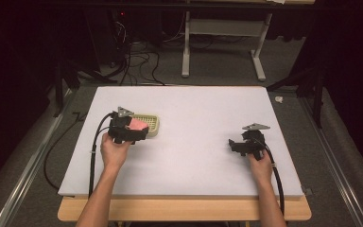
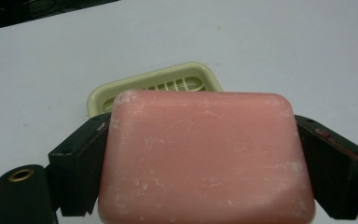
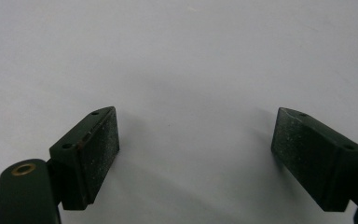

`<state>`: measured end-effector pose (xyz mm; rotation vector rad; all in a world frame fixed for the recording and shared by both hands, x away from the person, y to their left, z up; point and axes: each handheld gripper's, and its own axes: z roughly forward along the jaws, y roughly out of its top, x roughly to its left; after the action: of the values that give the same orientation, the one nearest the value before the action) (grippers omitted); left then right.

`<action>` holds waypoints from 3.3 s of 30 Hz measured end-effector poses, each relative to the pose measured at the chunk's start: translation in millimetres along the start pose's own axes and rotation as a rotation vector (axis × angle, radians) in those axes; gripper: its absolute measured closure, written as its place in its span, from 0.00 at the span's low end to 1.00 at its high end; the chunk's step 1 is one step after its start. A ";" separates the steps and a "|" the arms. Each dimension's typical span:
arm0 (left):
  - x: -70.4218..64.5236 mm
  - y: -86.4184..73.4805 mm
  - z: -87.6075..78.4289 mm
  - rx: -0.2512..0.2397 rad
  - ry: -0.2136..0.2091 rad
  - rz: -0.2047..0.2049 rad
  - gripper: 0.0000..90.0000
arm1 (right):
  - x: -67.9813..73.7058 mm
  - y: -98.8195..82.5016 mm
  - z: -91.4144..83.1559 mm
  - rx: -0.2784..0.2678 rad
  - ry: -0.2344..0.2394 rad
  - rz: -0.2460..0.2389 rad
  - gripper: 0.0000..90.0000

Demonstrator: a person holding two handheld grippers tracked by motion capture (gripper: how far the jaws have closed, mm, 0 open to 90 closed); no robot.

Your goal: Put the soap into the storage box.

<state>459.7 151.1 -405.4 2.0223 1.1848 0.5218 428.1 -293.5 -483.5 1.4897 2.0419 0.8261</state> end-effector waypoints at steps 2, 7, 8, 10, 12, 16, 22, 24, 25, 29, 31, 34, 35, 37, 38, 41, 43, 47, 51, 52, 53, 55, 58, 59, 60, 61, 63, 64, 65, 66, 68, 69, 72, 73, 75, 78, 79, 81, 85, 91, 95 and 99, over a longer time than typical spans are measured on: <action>-0.1 1.2 1.0 -0.003 0.002 -0.001 0.16 | 0.0 0.0 0.0 0.000 0.000 0.000 0.18; 1.2 9.0 8.8 0.017 0.004 -0.007 0.16 | 0.0 0.0 0.0 0.000 0.000 0.000 0.18; 1.4 10.4 10.1 0.018 0.006 -0.005 0.16 | 0.0 0.0 0.0 0.000 0.000 0.000 0.18; 1.8 12.7 12.7 0.017 0.009 -0.007 0.16 | 0.0 0.0 0.0 0.000 0.000 0.000 0.18; 3.5 13.7 15.9 0.022 0.003 -0.023 0.16 | -0.1 0.0 0.0 0.000 0.000 0.000 0.18; 4.7 14.6 20.8 0.036 0.016 -0.025 0.16 | 0.0 0.0 0.0 0.000 0.000 0.001 0.18; 6.1 17.3 30.7 0.059 0.050 -0.016 0.16 | -0.1 0.0 0.0 0.000 0.000 0.000 0.18; 6.7 19.2 35.8 0.071 0.051 -0.019 0.16 | 0.0 0.0 0.0 0.001 0.001 0.001 0.18; 6.7 19.7 37.6 0.070 0.052 -0.022 0.16 | -0.1 0.0 0.0 0.000 0.001 0.000 0.18; 8.8 18.8 43.6 0.079 0.047 -0.041 0.16 | 0.0 0.0 0.0 0.000 0.000 0.000 0.18; 9.4 18.0 46.8 0.089 0.051 -0.043 0.16 | 0.0 0.0 0.0 0.000 0.000 0.000 0.18; 10.7 17.3 49.5 0.095 0.049 -0.050 0.16 | 0.1 0.0 0.0 0.000 0.002 0.000 0.18; 12.1 16.9 51.8 0.101 0.046 -0.063 0.16 | 0.1 0.0 -0.1 0.000 0.001 0.000 0.18; 12.7 16.7 52.8 0.104 0.045 -0.066 0.16 | 0.0 0.0 0.0 0.000 0.001 0.000 0.18; 13.9 16.6 55.1 0.107 0.035 -0.084 0.16 | 0.0 0.0 0.0 0.000 0.001 0.000 0.18; 15.3 16.7 59.3 0.109 0.024 -0.111 0.16 | -0.1 0.0 0.1 0.000 0.001 0.000 0.18; 15.6 15.7 62.9 0.118 0.026 -0.118 0.16 | 0.1 0.0 0.0 0.000 0.001 0.001 0.18; 17.3 13.3 68.9 0.144 0.039 -0.121 0.16 | 0.0 0.0 0.0 0.000 0.001 0.000 0.18; 17.9 12.4 71.4 0.148 0.047 -0.124 0.15 | 0.0 0.0 0.0 0.000 0.001 0.000 0.18; 18.1 12.3 71.9 0.149 0.046 -0.124 0.16 | 0.0 0.0 0.0 0.000 0.001 0.000 0.18; 18.2 12.1 72.5 0.149 0.048 -0.126 0.16 | 0.0 0.0 0.0 0.000 0.001 0.001 0.18; 18.3 11.5 74.0 0.156 0.051 -0.128 0.16 | 0.1 0.0 0.0 0.000 0.001 0.000 0.18; 18.8 11.5 74.7 0.152 0.055 -0.130 0.16 | 0.0 0.0 0.0 0.000 0.001 -0.001 0.18; 19.0 11.4 75.0 0.150 0.054 -0.133 0.16 | 0.0 0.0 0.0 0.000 0.001 -0.001 0.18; 19.4 11.3 75.4 0.149 0.050 -0.137 0.15 | 0.1 0.0 0.0 0.000 0.001 0.000 0.18; 19.7 11.3 75.7 0.150 0.044 -0.142 0.15 | 0.1 0.0 0.0 0.000 0.001 0.000 0.18; 19.9 11.4 76.1 0.149 0.044 -0.144 0.15 | 0.1 0.0 0.0 0.000 0.001 0.000 0.18; 19.9 11.4 76.4 0.148 0.049 -0.144 0.15 | 0.1 0.0 0.0 0.000 0.001 0.000 0.18; 20.2 11.4 76.8 0.148 0.053 -0.144 0.15 | 0.0 0.0 0.0 0.000 0.001 0.000 0.18; 20.5 11.3 77.4 0.148 0.055 -0.149 0.15 | 0.0 0.0 0.0 0.000 0.001 -0.001 0.18; 20.8 11.1 78.4 0.149 0.055 -0.154 0.15 | 0.1 0.0 0.0 0.000 0.001 0.000 0.18; 20.7 10.9 78.8 0.149 0.056 -0.153 0.15 | 0.1 0.0 0.0 0.000 0.001 0.000 0.18; 19.8 10.8 79.1 0.145 0.068 -0.144 0.15 | 0.1 0.0 0.0 0.000 0.001 -0.001 0.18; 19.3 11.1 78.9 0.144 0.073 -0.141 0.15 | 0.1 -0.1 0.0 0.000 0.001 -0.001 0.18; 18.8 11.3 78.8 0.138 0.077 -0.141 0.15 | 0.1 -0.1 -0.1 0.000 0.001 0.000 0.18; 18.8 11.6 77.4 0.129 0.081 -0.138 0.15 | 0.1 -0.1 -0.1 0.000 0.001 -0.001 0.18; 18.8 12.1 76.1 0.123 0.079 -0.136 0.15 | 0.1 0.0 -0.1 0.000 0.001 -0.001 0.18; 18.5 13.5 72.1 0.104 0.076 -0.129 0.13 | 0.0 0.0 0.0 0.000 0.000 -0.001 0.18; 16.0 16.1 62.2 0.070 0.072 -0.109 0.12 | 0.1 -0.1 0.0 -0.001 0.000 -0.001 0.18; 9.5 18.3 50.8 0.050 0.058 -0.075 0.12 | 0.1 0.0 -0.1 0.000 0.001 -0.001 0.18; 5.1 20.3 43.4 0.029 0.048 -0.058 0.12 | 0.2 0.0 -0.1 0.000 0.001 -0.001 0.18; 1.6 20.8 36.5 0.014 0.039 -0.036 0.12 | 0.2 -0.1 -0.1 0.000 0.001 -0.001 0.18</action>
<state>496.2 132.0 -413.6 2.0070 1.2497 0.5385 427.9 -293.3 -483.5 1.4881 2.0432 0.8258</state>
